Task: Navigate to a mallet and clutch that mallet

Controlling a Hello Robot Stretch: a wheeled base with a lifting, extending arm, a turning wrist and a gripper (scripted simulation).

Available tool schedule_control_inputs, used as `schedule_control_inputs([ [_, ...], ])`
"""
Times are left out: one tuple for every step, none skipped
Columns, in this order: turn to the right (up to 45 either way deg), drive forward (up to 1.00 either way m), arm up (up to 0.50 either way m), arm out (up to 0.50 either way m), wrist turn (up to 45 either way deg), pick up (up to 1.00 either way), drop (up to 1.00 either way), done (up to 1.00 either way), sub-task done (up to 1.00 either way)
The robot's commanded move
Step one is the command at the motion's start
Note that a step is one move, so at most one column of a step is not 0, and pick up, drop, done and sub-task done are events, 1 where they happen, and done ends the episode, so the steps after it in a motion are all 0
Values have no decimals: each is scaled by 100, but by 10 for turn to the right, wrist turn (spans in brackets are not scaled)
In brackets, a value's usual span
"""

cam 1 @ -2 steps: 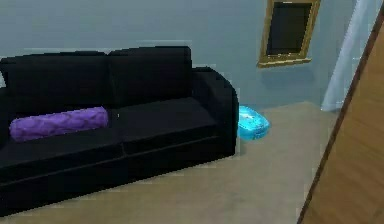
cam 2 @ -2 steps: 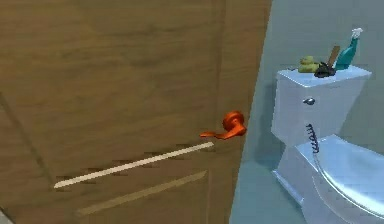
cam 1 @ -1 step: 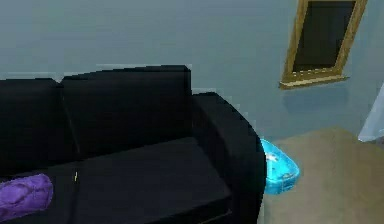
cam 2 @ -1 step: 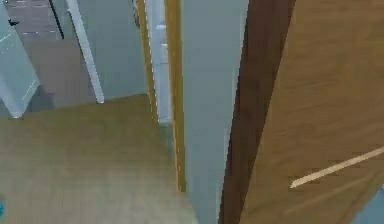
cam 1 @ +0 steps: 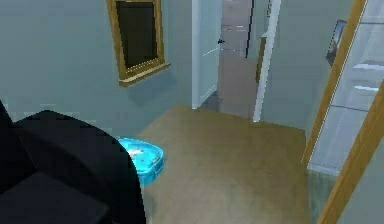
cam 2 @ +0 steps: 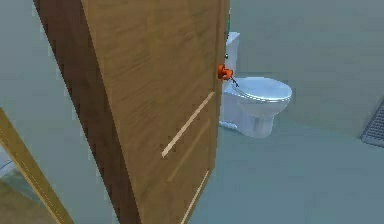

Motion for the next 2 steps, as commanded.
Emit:
schedule_control_inputs([
  [90,0,0,0,0,0,0,0,0],
  [0,10,0,0,0,0,0,0,0],
])
